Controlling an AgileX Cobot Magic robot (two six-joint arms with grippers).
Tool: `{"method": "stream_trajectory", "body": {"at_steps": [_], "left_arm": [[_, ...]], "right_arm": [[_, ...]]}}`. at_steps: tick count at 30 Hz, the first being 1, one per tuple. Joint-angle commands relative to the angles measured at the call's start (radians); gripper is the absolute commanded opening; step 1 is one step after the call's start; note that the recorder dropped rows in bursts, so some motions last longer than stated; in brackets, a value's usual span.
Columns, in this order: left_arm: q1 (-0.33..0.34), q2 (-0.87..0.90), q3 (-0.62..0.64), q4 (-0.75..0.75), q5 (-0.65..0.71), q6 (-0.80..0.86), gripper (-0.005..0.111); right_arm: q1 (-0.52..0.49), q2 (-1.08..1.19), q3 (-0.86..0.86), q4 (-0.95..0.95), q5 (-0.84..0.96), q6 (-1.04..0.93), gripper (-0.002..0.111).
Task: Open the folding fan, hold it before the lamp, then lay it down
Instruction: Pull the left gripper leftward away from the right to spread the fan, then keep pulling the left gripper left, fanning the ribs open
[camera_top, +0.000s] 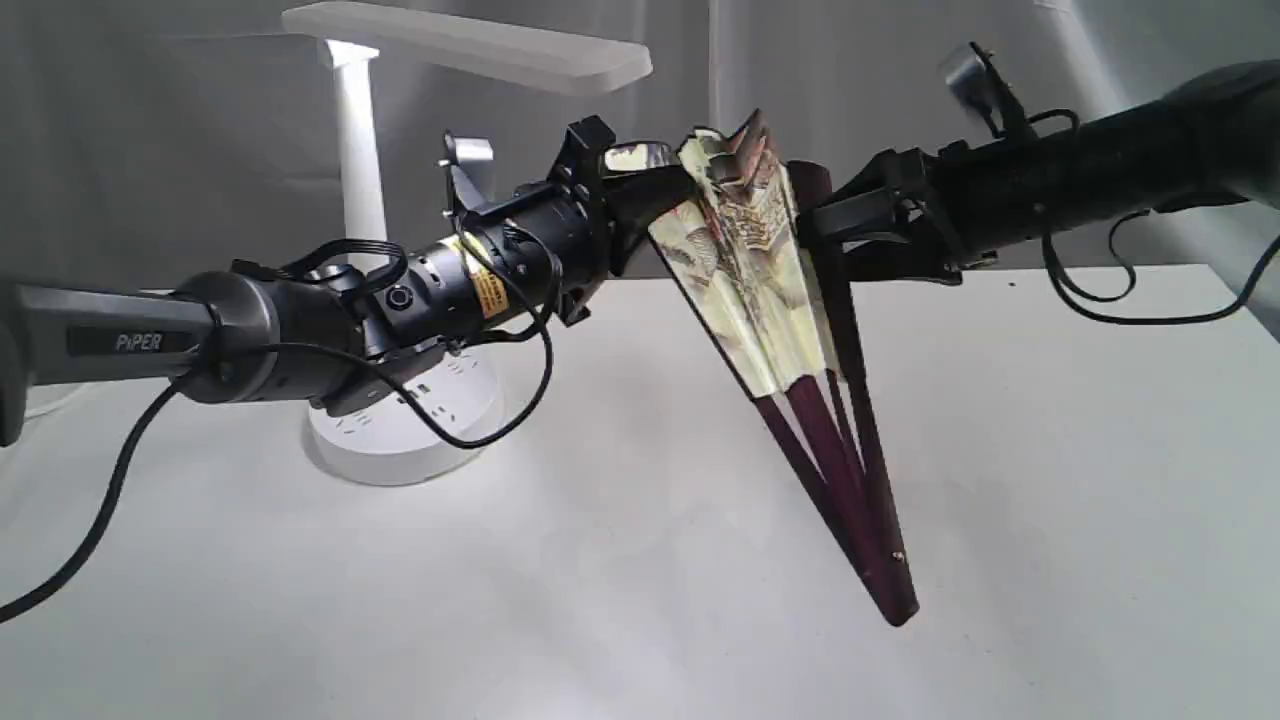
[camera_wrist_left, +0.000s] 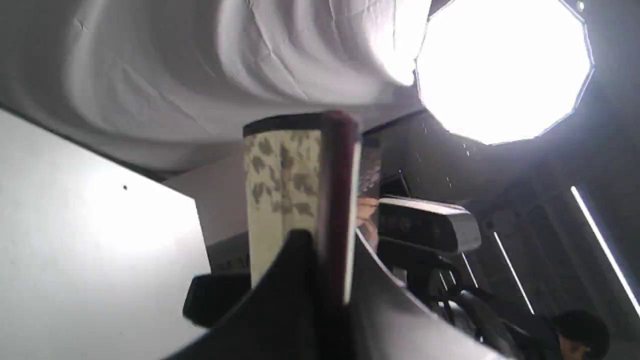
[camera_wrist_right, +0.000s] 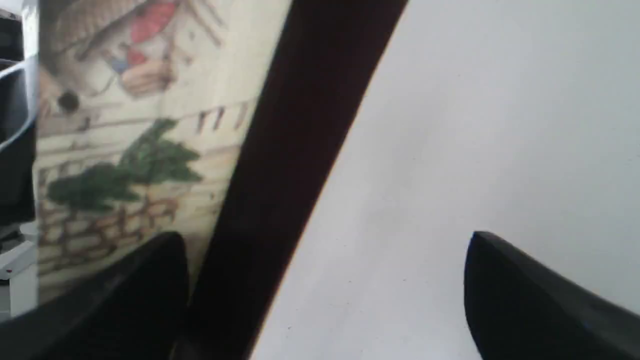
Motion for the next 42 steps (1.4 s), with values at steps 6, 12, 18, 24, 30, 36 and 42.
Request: {"method": "stream_trajectory", "body": {"at_steps": [6, 12, 18, 24, 30, 36, 42], "left_arm": [[0.003, -0.016, -0.001, -0.134, -0.016, 0.082, 0.000], [0.003, -0.016, -0.001, -0.145, -0.040, 0.138, 0.000], [0.003, -0.016, -0.001, -0.189, -0.040, 0.159, 0.000], [0.003, -0.016, -0.001, -0.197, -0.034, 0.161, 0.000], [0.003, -0.016, -0.001, -0.195, -0.034, 0.161, 0.000], [0.007, -0.016, -0.001, -0.131, -0.036, 0.161, 0.000], [0.009, -0.016, -0.001, -0.120, -0.038, 0.161, 0.000]], "right_arm": [[0.091, -0.003, 0.002, -0.055, 0.003, -0.003, 0.070], [0.096, -0.003, 0.002, -0.062, 0.003, -0.003, 0.051], [0.094, -0.003, 0.002, -0.036, 0.003, 0.026, 0.022], [0.094, -0.003, 0.002, -0.020, 0.003, 0.034, 0.001], [0.094, -0.003, 0.002, -0.009, 0.003, -0.025, 0.000], [0.094, -0.003, 0.002, 0.024, 0.003, -0.052, 0.000], [0.068, -0.003, 0.002, 0.022, 0.003, -0.046, 0.000]]}}
